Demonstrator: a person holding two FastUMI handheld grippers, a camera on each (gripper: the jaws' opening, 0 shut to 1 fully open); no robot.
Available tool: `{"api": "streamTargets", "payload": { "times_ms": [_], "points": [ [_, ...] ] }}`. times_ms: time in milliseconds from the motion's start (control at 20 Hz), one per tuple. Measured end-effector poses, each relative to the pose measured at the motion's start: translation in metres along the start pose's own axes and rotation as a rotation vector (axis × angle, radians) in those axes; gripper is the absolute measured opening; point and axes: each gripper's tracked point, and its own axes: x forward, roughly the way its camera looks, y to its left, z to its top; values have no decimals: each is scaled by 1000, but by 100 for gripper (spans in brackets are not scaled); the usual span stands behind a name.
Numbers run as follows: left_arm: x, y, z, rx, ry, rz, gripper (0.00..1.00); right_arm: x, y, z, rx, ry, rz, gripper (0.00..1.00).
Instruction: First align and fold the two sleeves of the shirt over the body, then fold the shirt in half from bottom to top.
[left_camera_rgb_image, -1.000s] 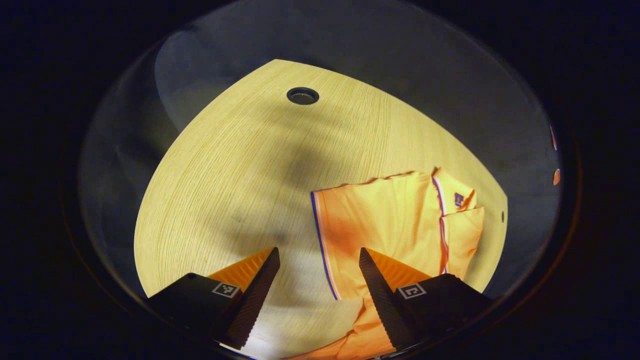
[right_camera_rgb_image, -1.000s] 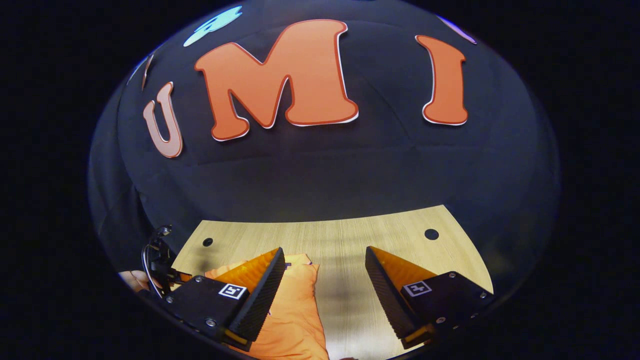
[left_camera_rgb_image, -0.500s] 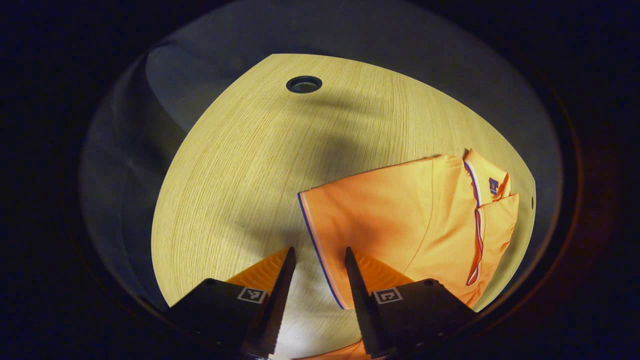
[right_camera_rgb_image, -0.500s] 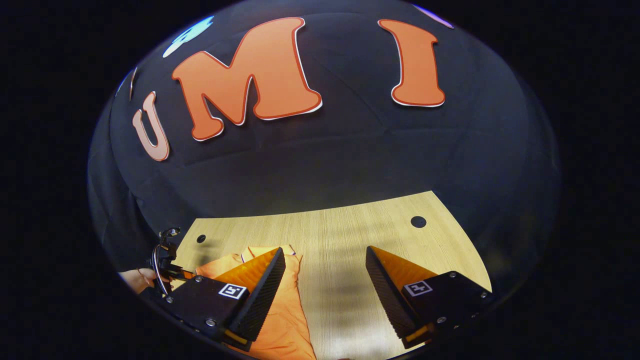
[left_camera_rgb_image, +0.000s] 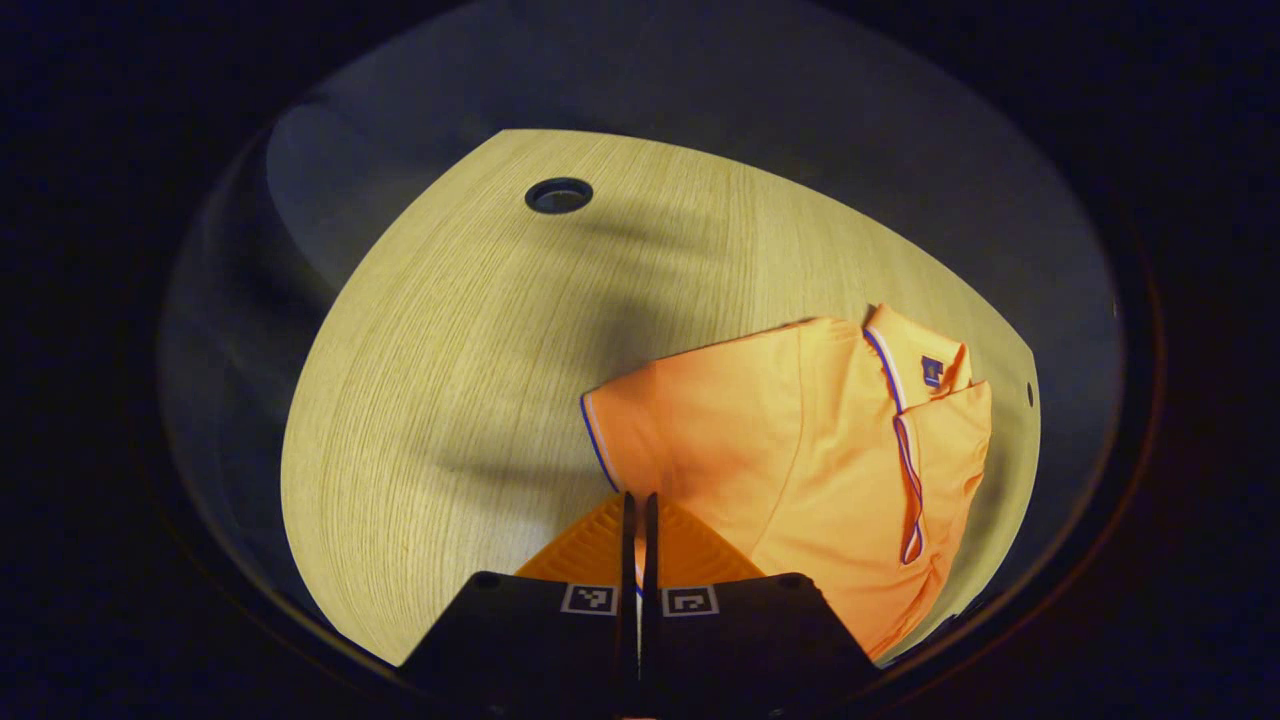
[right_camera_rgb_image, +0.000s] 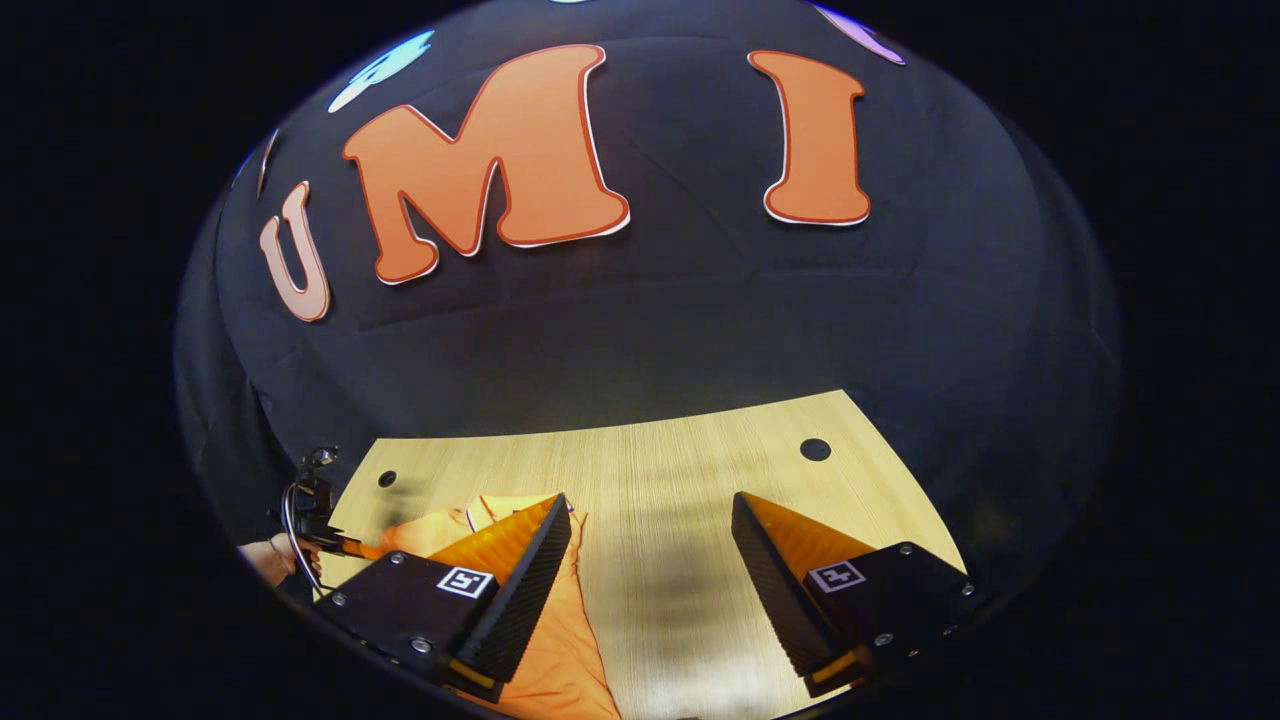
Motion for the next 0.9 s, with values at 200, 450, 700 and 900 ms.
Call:
{"api": "streamTargets", "payload": {
  "times_ms": [200, 450, 700, 900],
  "points": [
    [-57, -43, 32, 108, -111, -68, 1, -15, 0, 2, 3, -24, -7, 99],
    [-91, -110, 34, 212, -146, -153, 1, -29, -8, -2, 25, -35, -18, 99],
    [-92, -177, 20, 290, -124, -211, 1, -36, -28, -14, 54, -20, -45, 99],
    [-75, -218, 3, 324, -75, -215, 1, -39, -47, -25, 80, -5, -64, 99]
  ]
}}
